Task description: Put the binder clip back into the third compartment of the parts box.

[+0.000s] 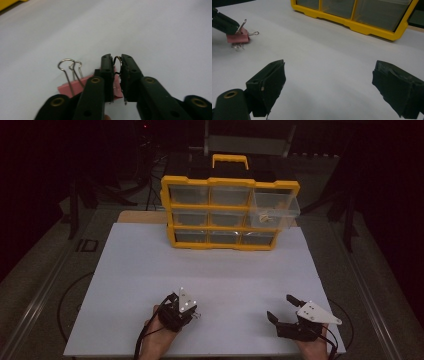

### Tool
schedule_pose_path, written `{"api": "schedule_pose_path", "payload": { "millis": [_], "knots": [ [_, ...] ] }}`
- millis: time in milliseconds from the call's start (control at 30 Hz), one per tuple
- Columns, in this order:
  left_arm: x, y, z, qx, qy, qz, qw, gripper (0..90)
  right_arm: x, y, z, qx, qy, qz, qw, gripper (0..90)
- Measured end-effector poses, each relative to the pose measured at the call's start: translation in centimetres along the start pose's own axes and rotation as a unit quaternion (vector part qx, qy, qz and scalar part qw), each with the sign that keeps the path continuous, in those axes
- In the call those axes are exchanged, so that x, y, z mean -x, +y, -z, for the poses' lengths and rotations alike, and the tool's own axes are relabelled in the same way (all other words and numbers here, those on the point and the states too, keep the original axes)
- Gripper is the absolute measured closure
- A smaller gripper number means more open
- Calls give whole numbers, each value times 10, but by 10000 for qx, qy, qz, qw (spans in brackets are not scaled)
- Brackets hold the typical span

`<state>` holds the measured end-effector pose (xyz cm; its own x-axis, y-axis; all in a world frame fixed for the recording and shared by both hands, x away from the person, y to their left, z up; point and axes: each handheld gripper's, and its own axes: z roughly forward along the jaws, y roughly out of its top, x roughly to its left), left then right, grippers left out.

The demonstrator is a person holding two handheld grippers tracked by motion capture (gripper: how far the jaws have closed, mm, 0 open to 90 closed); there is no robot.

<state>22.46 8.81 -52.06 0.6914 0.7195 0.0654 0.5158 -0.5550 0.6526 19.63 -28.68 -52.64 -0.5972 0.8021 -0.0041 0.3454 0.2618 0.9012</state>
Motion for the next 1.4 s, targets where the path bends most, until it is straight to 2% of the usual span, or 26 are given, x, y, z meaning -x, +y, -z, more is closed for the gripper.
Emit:
{"api": "schedule_pose_path", "payload": {
  "millis": [167,200,367,633,1167,1267,1400],
  "knots": [
    [-7,1,2,82,58,115,9999,890,-1,0,-1,-14,2,13,10000,111],
    [-11,0,3,132,-121,225,9996,890,-1,0,-1,-15,11,14,10000,111],
    [-9,3,2,188,-256,171,9993,894,-1,0,-1,-7,30,10,10000,110],
    [-12,13,6,345,-469,193,9981,894,0,0,-1,21,51,14,10000,110],
    [-19,32,11,472,-591,35,9971,896,-1,0,-1,22,64,13,10000,110],
    [-26,42,16,589,-680,33,9959,896,-1,0,-1,30,68,14,10000,110],
    [-31,49,20,639,-693,-1,9955,896,-1,0,-1,9,74,7,10000,110]
  ]
}}
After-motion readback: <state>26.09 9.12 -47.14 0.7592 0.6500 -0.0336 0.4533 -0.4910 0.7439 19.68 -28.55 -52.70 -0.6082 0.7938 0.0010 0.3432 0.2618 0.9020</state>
